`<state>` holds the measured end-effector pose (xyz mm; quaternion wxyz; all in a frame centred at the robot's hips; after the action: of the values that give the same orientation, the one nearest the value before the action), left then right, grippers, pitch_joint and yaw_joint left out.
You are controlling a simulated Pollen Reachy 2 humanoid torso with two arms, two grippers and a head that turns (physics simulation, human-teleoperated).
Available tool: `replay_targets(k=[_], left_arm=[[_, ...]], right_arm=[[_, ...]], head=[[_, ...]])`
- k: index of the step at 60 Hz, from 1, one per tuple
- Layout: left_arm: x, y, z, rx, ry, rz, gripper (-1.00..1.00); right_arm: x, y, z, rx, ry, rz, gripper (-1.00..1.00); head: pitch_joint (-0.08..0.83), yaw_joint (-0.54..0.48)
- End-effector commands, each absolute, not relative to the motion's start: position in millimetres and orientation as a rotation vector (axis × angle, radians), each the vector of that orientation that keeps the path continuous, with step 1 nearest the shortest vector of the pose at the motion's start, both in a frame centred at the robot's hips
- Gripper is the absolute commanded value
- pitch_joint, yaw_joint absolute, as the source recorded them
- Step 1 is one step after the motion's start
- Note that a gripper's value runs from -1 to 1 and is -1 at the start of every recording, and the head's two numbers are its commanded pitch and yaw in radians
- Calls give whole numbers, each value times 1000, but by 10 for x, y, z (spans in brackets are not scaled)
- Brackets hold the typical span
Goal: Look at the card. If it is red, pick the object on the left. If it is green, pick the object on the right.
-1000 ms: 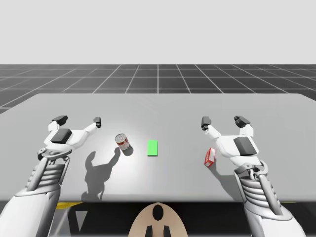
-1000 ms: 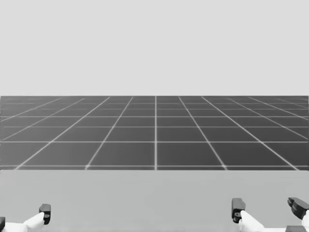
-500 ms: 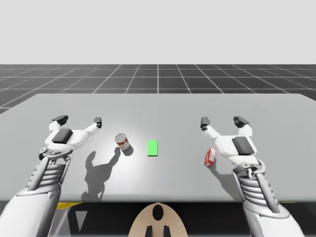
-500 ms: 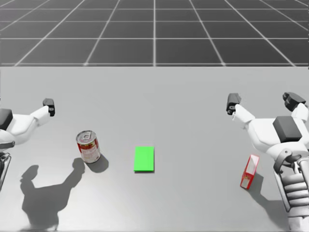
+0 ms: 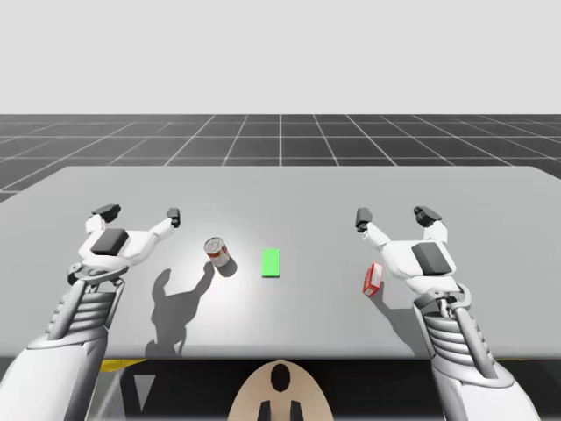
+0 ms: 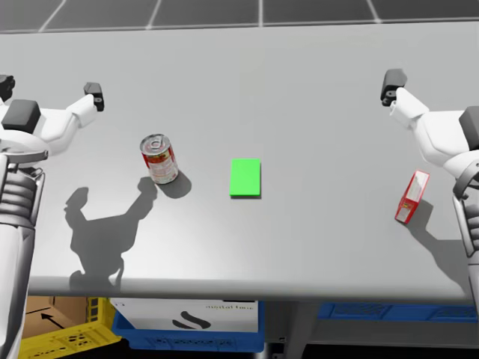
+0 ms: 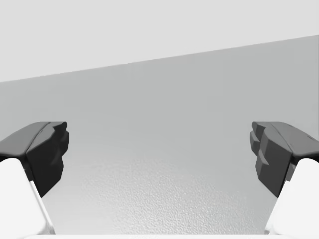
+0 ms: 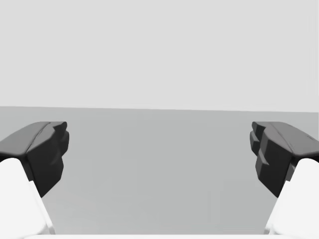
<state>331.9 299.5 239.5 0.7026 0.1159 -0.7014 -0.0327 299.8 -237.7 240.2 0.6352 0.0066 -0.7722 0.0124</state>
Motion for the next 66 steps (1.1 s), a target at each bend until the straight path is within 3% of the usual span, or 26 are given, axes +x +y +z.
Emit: replay_targets(k=[1,13,45,58,66], left_arm=[[3314,2999,2403,257,-1563,-71,-1000],[3313,2993,2406,255,-1563,-72,-1000],[3289,2996,2441,243,-1572,-63,-1000],[3279,3003,2442,245,-1573,-60,-1000],[3274,3012,2444,244,-1573,-55,-1000]], right_arm=[[2996,-2359,2394,22,-1761,23,-1000],[2993,-2360,2403,24,-1764,21,-1000],[2994,-2336,2392,30,-1758,25,-1000],[2980,-2319,2399,33,-1757,24,-1000],[2853,-2307,2451,-3,-1748,11,-1000]], head=[[708,61],[707,24],[788,-381],[792,-391],[778,-384]])
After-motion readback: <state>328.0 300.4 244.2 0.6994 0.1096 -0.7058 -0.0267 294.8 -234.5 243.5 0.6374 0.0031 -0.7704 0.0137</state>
